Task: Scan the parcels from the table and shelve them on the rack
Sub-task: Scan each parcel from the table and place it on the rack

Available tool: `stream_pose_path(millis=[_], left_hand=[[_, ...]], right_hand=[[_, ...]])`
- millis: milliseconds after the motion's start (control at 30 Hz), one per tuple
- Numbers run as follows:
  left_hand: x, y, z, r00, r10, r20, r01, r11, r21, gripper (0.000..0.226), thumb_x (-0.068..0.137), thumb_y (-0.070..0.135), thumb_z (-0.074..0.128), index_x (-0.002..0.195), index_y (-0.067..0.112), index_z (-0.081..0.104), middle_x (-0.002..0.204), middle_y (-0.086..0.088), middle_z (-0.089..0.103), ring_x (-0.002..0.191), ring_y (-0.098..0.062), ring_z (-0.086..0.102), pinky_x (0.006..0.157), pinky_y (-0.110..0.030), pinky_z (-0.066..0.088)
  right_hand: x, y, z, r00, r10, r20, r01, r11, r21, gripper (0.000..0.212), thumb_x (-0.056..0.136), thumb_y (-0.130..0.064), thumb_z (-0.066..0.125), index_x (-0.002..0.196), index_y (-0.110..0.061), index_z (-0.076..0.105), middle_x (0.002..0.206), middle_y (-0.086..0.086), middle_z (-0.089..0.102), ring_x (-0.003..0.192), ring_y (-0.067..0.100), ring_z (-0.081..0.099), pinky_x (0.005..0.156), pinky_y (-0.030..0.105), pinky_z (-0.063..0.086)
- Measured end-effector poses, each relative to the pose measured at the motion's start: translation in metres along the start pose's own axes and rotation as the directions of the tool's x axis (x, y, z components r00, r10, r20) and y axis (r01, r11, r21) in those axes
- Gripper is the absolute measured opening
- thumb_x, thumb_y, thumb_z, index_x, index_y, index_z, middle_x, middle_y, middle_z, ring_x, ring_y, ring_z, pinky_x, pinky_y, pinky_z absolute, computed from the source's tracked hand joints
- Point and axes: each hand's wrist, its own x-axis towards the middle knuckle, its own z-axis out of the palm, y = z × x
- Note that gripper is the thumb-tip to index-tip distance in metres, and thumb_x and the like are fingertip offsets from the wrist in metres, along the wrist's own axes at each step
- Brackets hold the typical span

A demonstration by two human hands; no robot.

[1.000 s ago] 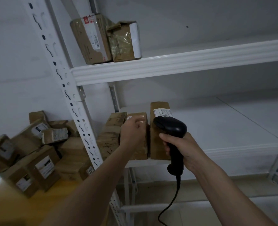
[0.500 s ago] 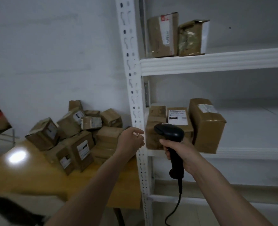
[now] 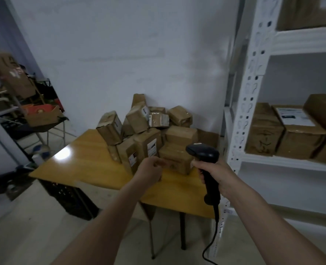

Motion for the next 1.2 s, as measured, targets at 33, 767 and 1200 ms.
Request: stream_pose_path(millis=[33, 767, 1200], left_hand=[[0.002, -0.009, -0.007, 1.000, -0.018, -0.017, 0.018, 1.000, 0.002, 0.028, 0.098, 0.001, 0.042, 0.104, 0.015, 0.065, 0.083, -0.001, 0.058, 0.069, -0.015, 0.057, 0.070, -0.032, 0.056], [0.222, -0.071, -0.066, 0.978, -0.208, -0.024, 0.209, 0.968, 0.137, 0.052, 0.082, 0.020, 0.074, 0.128, 0.010, 0.052, 0.116, -0.006, 0.055, 0.103, -0.020, 0.055, 0.083, -0.030, 0.050], [0.343, -0.089, -0.038, 0.946, -0.321, -0.049, 0.313, 0.859, 0.406, 0.095, 0.073, 0.030, 0.082, 0.148, 0.011, 0.026, 0.151, -0.010, 0.029, 0.135, -0.029, 0.035, 0.107, -0.041, 0.041]], right_hand=[[0.002, 0.003, 0.009, 1.000, 0.007, 0.004, -0.007, 1.000, -0.008, 0.016, 0.079, -0.011, 0.078, 0.088, -0.002, 0.068, 0.056, 0.004, 0.058, 0.050, 0.016, 0.054, 0.047, 0.028, 0.044], [0.204, -0.010, 0.091, 0.988, 0.157, 0.009, -0.157, 0.988, -0.001, 0.013, 0.080, -0.013, 0.077, 0.085, -0.006, 0.068, 0.060, 0.005, 0.062, 0.054, 0.016, 0.056, 0.053, 0.028, 0.047], [0.292, -0.012, 0.089, 0.965, 0.260, -0.023, -0.259, 0.965, 0.038, 0.019, 0.079, -0.013, 0.078, 0.094, -0.006, 0.068, 0.069, 0.011, 0.070, 0.062, 0.021, 0.066, 0.064, 0.033, 0.056]])
